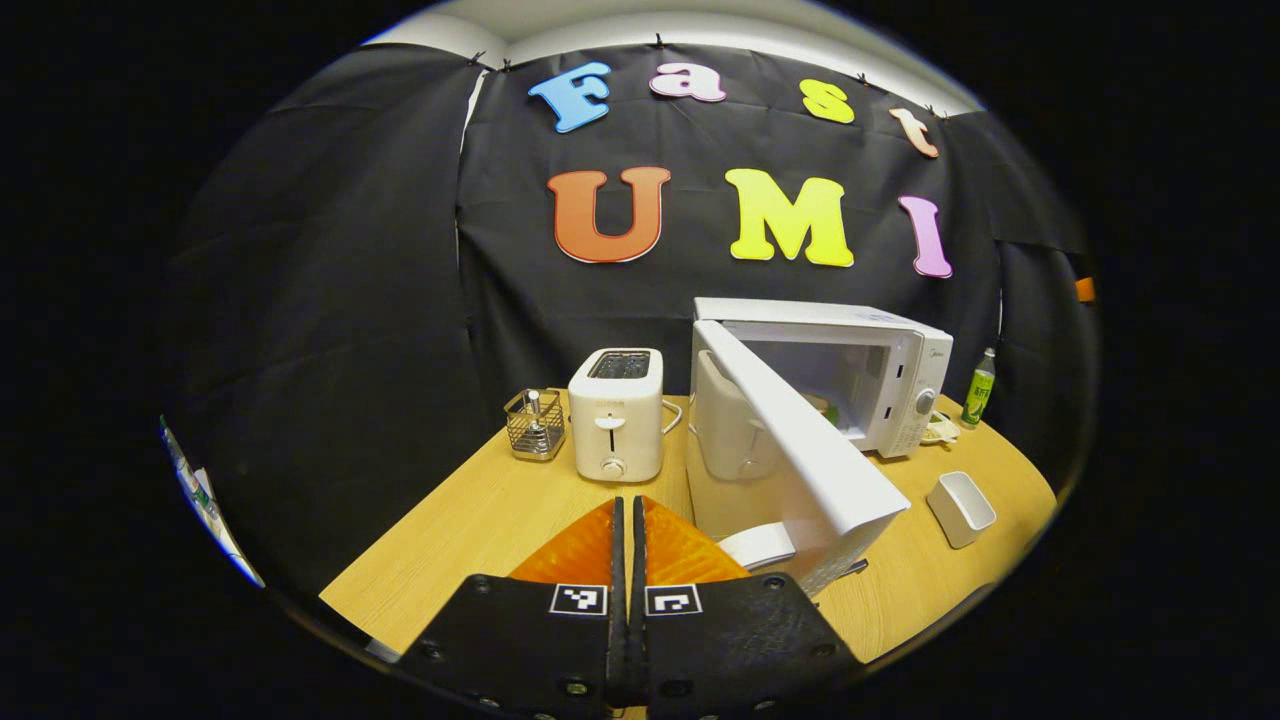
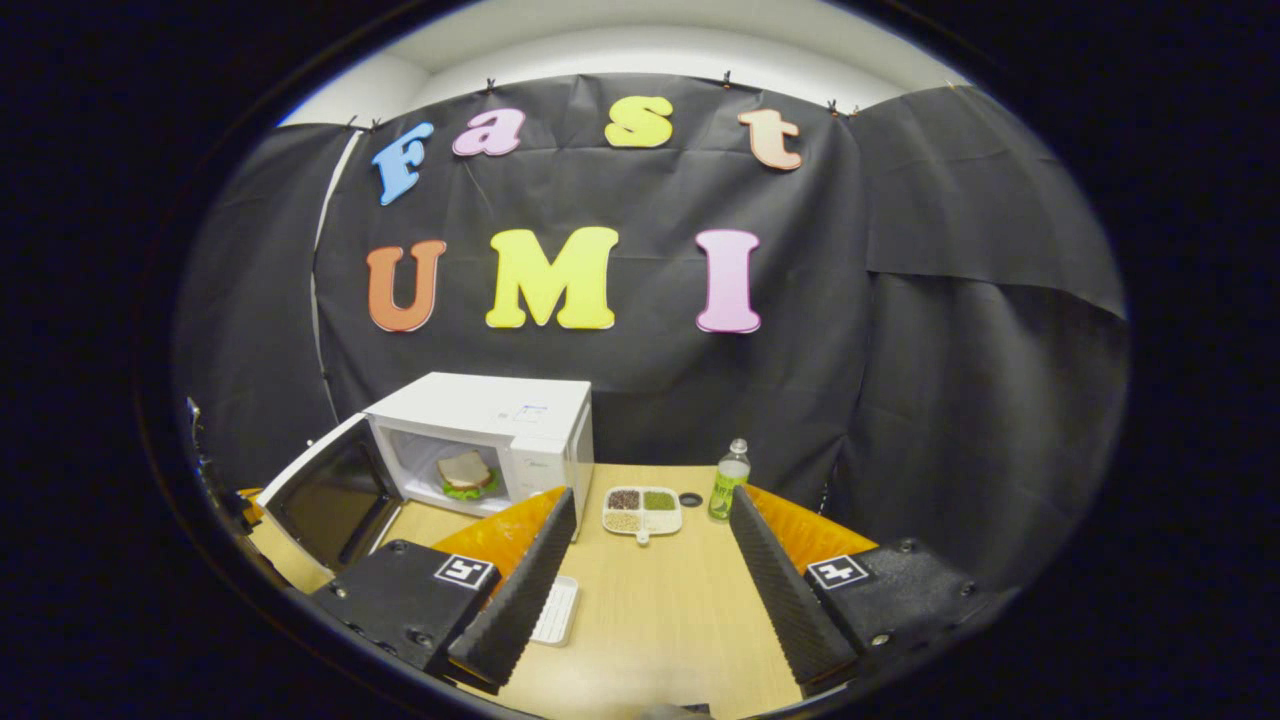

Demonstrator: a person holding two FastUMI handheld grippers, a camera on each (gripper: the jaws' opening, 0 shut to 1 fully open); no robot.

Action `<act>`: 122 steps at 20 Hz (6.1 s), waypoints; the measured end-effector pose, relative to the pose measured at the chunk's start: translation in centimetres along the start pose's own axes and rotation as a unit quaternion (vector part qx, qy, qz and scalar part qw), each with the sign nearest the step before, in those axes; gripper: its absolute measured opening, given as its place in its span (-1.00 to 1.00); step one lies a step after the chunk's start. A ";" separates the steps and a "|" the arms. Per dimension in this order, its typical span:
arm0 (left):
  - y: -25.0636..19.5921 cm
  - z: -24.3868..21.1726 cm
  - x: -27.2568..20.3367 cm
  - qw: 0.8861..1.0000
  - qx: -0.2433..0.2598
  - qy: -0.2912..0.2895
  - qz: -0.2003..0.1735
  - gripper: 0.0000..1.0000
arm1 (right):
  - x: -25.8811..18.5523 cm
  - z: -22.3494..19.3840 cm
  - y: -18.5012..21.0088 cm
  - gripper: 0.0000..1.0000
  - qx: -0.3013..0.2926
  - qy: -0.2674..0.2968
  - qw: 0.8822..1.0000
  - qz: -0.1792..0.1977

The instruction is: Open the microwave oven with the left hand, put the food in, and close the microwave oven.

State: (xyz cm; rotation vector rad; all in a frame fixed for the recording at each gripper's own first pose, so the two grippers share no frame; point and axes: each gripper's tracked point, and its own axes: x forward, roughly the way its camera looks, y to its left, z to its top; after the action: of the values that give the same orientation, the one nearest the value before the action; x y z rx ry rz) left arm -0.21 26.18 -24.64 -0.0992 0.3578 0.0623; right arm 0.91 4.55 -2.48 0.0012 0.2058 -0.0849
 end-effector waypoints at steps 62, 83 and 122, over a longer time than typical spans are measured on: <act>-35.1 5.0 17.1 0.974 0.084 -0.012 -0.211 -1.00 | 6.2 -3.8 -7.6 0.98 0.030 0.065 0.997 -0.037; -36.3 5.4 20.7 0.984 0.032 0.010 -0.174 -1.00 | 9.2 -3.7 -5.4 0.98 0.035 0.060 0.998 -0.003; -19.5 21.6 -8.9 0.983 0.024 -0.171 -0.067 0.92 | -2.7 4.0 1.3 0.97 0.009 -0.092 0.995 0.024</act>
State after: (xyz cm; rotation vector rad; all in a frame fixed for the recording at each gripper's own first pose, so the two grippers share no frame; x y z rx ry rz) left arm 0.48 8.74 0.25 -0.0628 0.0084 -0.0629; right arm -0.83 6.08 1.96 0.0156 0.0211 -0.0392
